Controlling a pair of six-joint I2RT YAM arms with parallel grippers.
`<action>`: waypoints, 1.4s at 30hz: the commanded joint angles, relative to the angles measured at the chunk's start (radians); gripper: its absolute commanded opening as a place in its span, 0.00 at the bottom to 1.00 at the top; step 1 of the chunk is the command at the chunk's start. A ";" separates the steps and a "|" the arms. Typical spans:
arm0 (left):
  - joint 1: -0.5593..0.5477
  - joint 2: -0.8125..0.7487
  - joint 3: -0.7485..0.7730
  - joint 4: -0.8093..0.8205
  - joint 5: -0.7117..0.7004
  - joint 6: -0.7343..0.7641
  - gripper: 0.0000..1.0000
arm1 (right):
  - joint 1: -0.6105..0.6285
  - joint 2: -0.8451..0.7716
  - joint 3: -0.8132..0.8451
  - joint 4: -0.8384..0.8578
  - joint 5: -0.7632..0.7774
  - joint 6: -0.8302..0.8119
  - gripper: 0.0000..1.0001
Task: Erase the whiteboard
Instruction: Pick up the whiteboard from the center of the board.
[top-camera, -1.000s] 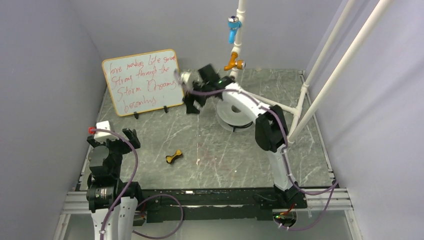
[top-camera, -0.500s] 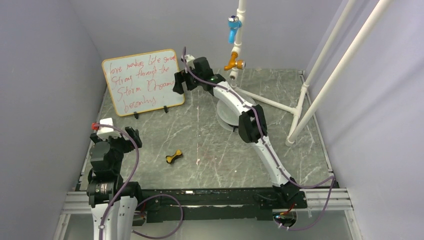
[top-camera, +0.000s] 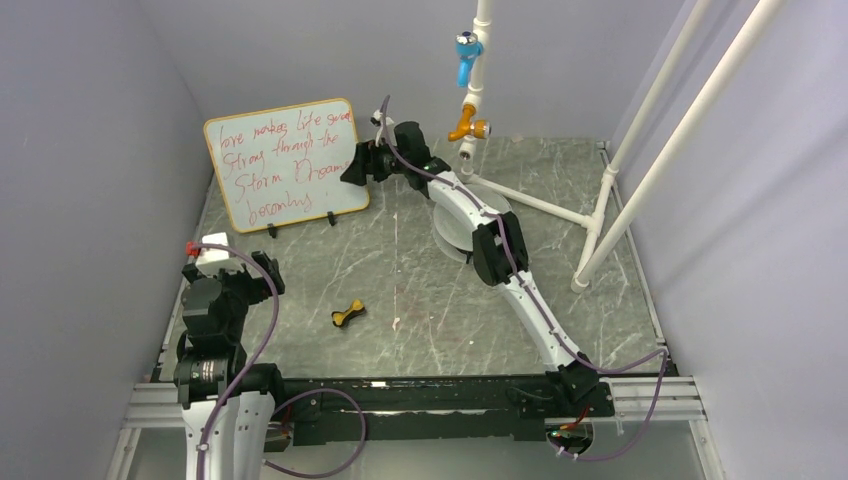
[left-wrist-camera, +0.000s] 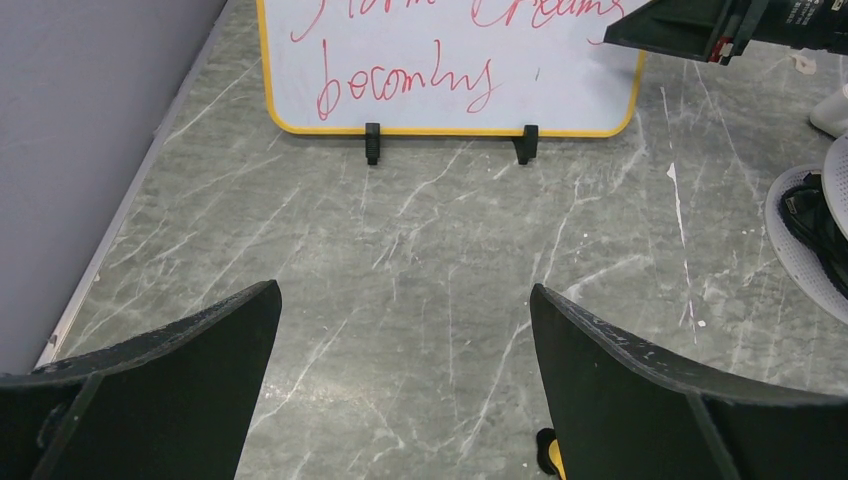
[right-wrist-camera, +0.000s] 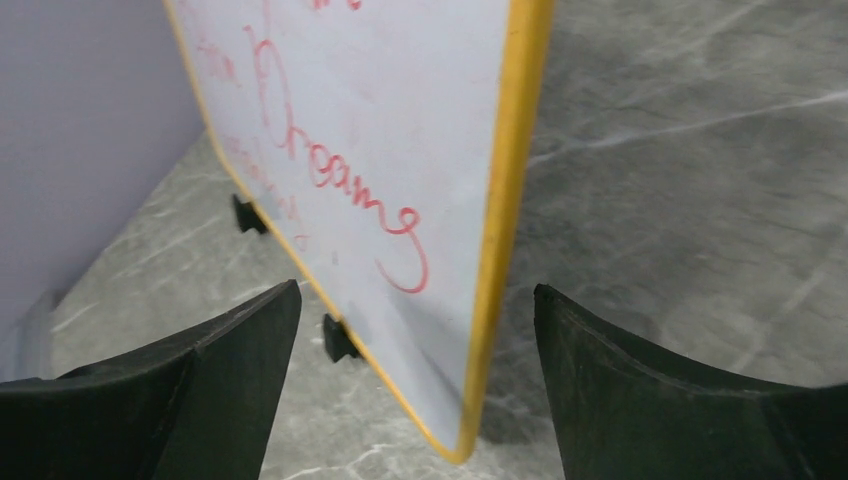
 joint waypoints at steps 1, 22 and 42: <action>0.000 0.014 0.009 0.023 0.013 0.017 0.99 | 0.003 0.025 0.055 0.161 -0.175 0.123 0.83; 0.000 -0.002 0.012 0.017 0.013 0.018 0.99 | -0.009 -0.027 -0.120 0.727 -0.448 0.735 0.00; 0.000 -0.052 0.011 0.035 0.058 0.028 0.99 | 0.025 -0.127 -0.072 0.526 -0.408 0.595 0.00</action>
